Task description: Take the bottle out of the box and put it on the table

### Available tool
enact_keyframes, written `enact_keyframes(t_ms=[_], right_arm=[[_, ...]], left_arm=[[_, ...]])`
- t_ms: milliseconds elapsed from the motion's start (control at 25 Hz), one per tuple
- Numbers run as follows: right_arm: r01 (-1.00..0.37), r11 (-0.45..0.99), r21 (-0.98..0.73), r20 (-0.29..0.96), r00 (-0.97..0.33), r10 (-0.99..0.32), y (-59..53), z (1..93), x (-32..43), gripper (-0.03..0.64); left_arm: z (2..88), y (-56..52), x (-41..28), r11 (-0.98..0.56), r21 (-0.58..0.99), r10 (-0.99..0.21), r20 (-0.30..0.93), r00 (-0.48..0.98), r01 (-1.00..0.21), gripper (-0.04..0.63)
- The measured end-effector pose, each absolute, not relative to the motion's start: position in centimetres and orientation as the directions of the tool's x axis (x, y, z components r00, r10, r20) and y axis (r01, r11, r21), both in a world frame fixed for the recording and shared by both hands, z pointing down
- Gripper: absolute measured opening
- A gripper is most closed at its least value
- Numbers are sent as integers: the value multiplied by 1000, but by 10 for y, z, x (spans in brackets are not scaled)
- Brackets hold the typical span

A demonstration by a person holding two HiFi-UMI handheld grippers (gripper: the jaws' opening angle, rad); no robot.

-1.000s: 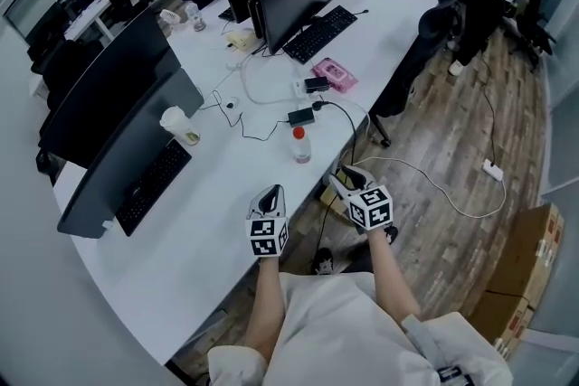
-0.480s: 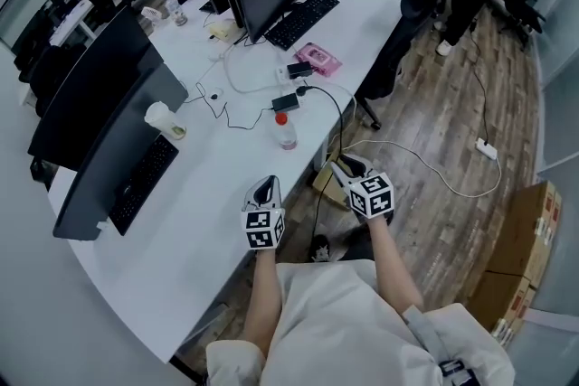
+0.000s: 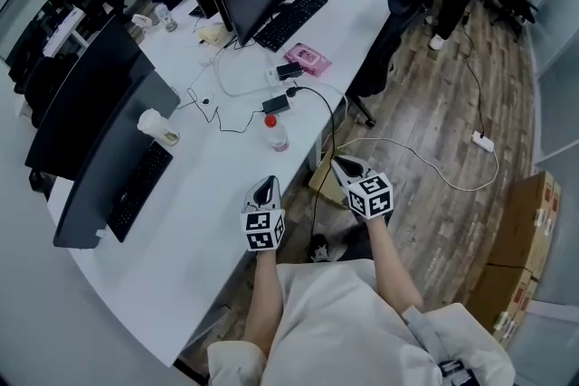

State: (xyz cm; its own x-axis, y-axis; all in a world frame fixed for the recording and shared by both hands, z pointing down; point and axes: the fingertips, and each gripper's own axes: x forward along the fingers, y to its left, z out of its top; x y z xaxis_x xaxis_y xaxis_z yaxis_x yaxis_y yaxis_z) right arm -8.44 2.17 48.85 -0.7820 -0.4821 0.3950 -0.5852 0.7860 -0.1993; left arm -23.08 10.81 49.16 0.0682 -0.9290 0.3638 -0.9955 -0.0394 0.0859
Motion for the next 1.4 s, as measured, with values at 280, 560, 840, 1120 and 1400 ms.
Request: enact_keyframes(t_ms=[280,560,840,1120,1400], right_arm=[[-573,789,-222,376,-797,-473,25,487,-85,38],[-567,798,-203,390,-795,-466,26,490,-95,38],[-526,826,-204,395,-816,-422,33,487,-112,38],[-512,834,-208,389,-825,-409,33,484,-118,38],[-518,826,-224,388,-825,-412,32,487,-118,38]], left_arm=[[493,107,-228,-55,84,-929,361,82,-995,15],[494,107,-234,-66,90,-929,357,94,-994,15],[491,106,-242,-66,95,-933,347,95,-993,14],[489,102,-242,-72,101,-936,337,102,-992,15],[493,102,-242,-80,99,-933,344,109,-992,14]])
